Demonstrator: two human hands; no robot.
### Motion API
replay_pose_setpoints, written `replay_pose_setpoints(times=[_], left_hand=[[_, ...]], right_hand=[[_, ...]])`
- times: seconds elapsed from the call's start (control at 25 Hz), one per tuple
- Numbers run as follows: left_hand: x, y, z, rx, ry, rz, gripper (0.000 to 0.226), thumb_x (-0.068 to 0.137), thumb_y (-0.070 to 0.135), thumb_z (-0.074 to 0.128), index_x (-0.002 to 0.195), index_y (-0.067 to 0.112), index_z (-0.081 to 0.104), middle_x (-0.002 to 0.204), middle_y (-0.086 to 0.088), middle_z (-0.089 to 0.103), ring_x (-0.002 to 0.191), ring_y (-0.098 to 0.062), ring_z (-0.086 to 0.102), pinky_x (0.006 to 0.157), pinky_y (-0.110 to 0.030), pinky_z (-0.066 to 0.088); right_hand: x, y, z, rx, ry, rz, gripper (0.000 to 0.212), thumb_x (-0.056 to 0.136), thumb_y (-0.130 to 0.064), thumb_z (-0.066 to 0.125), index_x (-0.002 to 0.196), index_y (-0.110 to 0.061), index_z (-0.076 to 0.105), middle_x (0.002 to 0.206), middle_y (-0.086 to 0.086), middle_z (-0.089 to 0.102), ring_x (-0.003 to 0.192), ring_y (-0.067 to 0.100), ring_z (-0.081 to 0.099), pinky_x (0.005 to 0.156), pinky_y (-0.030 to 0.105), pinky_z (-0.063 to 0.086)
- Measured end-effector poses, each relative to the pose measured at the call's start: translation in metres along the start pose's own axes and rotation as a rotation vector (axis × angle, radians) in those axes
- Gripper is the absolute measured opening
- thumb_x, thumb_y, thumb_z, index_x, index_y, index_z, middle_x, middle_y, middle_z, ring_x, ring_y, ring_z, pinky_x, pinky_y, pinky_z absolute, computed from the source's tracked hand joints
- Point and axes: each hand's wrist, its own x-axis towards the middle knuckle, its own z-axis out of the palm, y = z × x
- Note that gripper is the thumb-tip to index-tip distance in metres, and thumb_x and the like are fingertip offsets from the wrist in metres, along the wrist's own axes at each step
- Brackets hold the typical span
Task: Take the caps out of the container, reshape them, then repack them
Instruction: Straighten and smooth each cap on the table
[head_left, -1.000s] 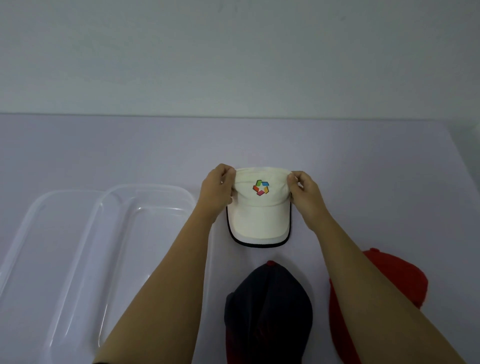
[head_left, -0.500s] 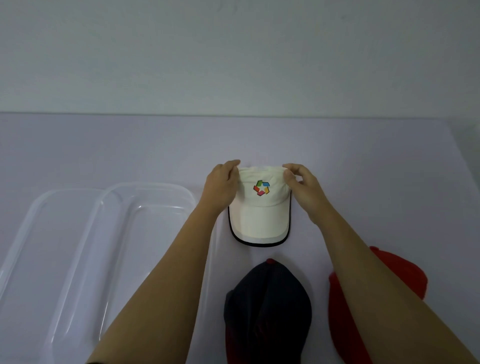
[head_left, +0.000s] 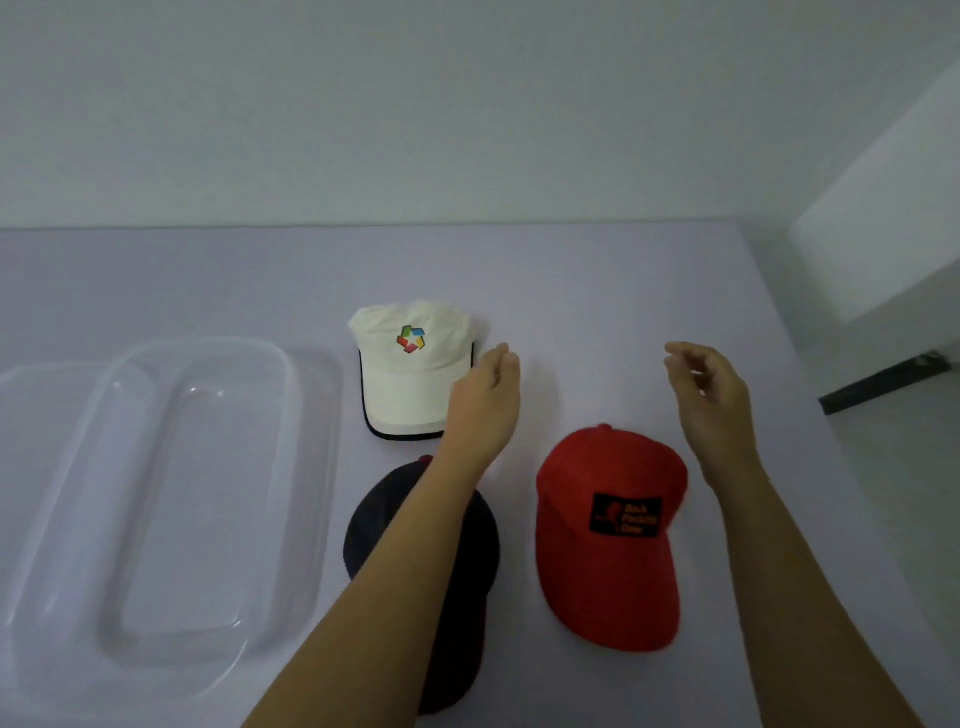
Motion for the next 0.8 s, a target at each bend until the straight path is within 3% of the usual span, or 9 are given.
replay_pose_setpoints(times=[0.08,0.2,0.28,0.32,0.4,0.48,0.64,0.8], left_hand=[[-0.02,-0.014,0.032,0.078,-0.004,0.028,0.035,0.101,0.03,0.032,0.1,0.009,0.059,0.089,0.004,0.057,0.081,-0.008,0.05,0.08,-0.03,0.04],[-0.043,-0.034,0.071,0.08,0.075,-0.063,0.04,0.1,0.034,0.033,0.074,0.01,0.051,0.068,0.004,0.048,0.062,-0.006,0.043,0.061,-0.024,0.032],[-0.05,-0.044,0.09,0.047,0.091,-0.091,0.038,0.1,0.036,0.033,0.074,0.013,0.05,0.068,0.006,0.05,0.062,-0.003,0.045,0.056,-0.019,0.034],[-0.052,-0.047,0.096,0.008,0.093,-0.089,0.035,0.1,0.035,0.034,0.078,0.015,0.052,0.07,0.007,0.051,0.063,-0.001,0.046,0.054,-0.014,0.036],[-0.054,-0.048,0.104,-0.054,0.123,-0.036,0.027,0.101,0.029,0.034,0.086,0.017,0.053,0.071,0.01,0.052,0.063,0.001,0.047,0.055,-0.006,0.039],[-0.055,-0.053,0.109,-0.04,0.163,0.037,0.024,0.102,0.026,0.033,0.087,0.018,0.05,0.069,0.01,0.051,0.06,0.001,0.047,0.056,-0.006,0.039],[-0.048,-0.064,0.113,-0.055,0.176,0.033,0.028,0.101,0.029,0.035,0.079,0.022,0.05,0.067,0.01,0.049,0.057,0.008,0.048,0.056,-0.007,0.039],[-0.046,-0.066,0.114,-0.099,0.254,-0.044,0.039,0.1,0.031,0.036,0.064,0.019,0.039,0.06,0.007,0.04,0.052,0.0,0.037,0.049,-0.01,0.034]], right_hand=[[-0.019,0.035,-0.014,0.039,0.003,0.1,0.021,0.098,-0.032,0.041,0.107,-0.025,0.058,0.104,-0.007,0.061,0.105,0.014,0.058,0.093,0.028,0.045],[-0.047,0.076,-0.018,0.058,-0.093,0.256,0.042,0.098,-0.043,0.029,0.115,-0.018,0.059,0.11,-0.005,0.061,0.112,0.016,0.056,0.088,0.02,0.043],[-0.059,0.087,-0.012,0.071,-0.145,0.311,0.049,0.097,-0.049,0.028,0.118,-0.02,0.061,0.117,-0.002,0.062,0.111,0.012,0.056,0.094,0.025,0.045],[-0.062,0.086,-0.009,0.088,-0.147,0.297,0.043,0.098,-0.047,0.03,0.111,-0.024,0.063,0.112,-0.003,0.063,0.105,0.008,0.058,0.091,0.025,0.046],[-0.064,0.083,-0.004,0.112,-0.093,0.229,0.032,0.1,-0.038,0.031,0.082,-0.032,0.058,0.086,-0.01,0.06,0.078,-0.003,0.055,0.073,0.018,0.046],[-0.065,0.085,-0.001,0.104,-0.048,0.165,0.035,0.1,-0.034,0.031,0.068,-0.027,0.043,0.068,-0.011,0.046,0.06,-0.003,0.042,0.061,0.019,0.039],[-0.062,0.097,-0.001,0.137,-0.016,0.194,0.038,0.101,-0.035,0.029,0.066,-0.022,0.039,0.067,-0.008,0.043,0.059,0.001,0.04,0.06,0.021,0.038],[-0.06,0.103,0.001,0.186,-0.008,0.22,0.041,0.101,-0.035,0.028,0.071,-0.012,0.044,0.074,0.0,0.049,0.069,0.01,0.047,0.068,0.028,0.044]])
